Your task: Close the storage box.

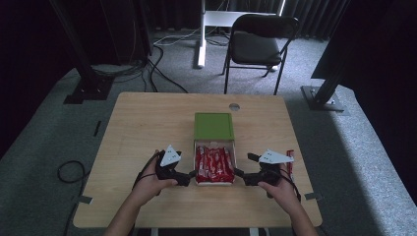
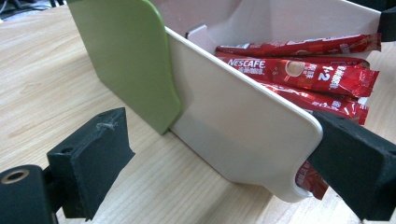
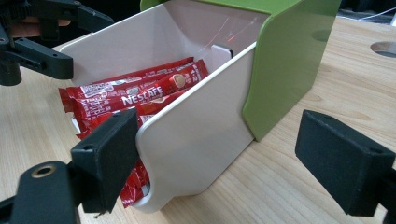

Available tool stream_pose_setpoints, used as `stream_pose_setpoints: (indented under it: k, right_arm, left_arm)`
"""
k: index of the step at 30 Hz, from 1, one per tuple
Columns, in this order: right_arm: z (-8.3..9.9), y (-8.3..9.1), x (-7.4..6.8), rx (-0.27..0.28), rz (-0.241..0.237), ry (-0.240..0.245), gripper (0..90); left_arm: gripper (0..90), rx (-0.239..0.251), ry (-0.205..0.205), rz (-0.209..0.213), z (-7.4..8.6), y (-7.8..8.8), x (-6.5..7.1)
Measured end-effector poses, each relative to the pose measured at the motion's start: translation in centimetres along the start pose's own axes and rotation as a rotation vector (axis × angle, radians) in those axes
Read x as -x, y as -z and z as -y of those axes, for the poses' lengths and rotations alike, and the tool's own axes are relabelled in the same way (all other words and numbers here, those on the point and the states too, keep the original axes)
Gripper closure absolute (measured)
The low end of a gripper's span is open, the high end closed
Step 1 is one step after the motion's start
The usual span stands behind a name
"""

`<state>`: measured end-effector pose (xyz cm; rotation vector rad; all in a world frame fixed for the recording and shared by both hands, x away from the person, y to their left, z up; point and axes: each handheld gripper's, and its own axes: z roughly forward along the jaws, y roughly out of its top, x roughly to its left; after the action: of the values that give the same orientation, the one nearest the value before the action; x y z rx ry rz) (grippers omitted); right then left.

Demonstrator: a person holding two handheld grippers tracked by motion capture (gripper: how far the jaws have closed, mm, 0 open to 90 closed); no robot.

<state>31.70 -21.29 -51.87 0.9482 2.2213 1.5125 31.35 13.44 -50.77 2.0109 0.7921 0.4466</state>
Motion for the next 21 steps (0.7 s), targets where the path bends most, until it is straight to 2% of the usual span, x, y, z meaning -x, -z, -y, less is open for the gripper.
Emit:
stream_pose_setpoints:
  k: [8,12,21]
  right_arm:
    - [-0.19,-0.27,0.19,-0.003,0.009,0.001,13.2]
    - [-0.39,-0.37,0.24,-0.008,0.024,0.011,12.5]
    - [-0.54,-0.56,0.41,-0.003,0.034,0.021,13.2]
  left_arm:
    - [8.0,-0.004,-0.005,-0.005,-0.22,-0.21,-0.22]
    - [7.9,-0.006,0.006,0.002,-0.32,-0.41,-0.41]
    - [7.9,-0.01,-0.009,-0.007,-0.62,-0.6,-0.64]
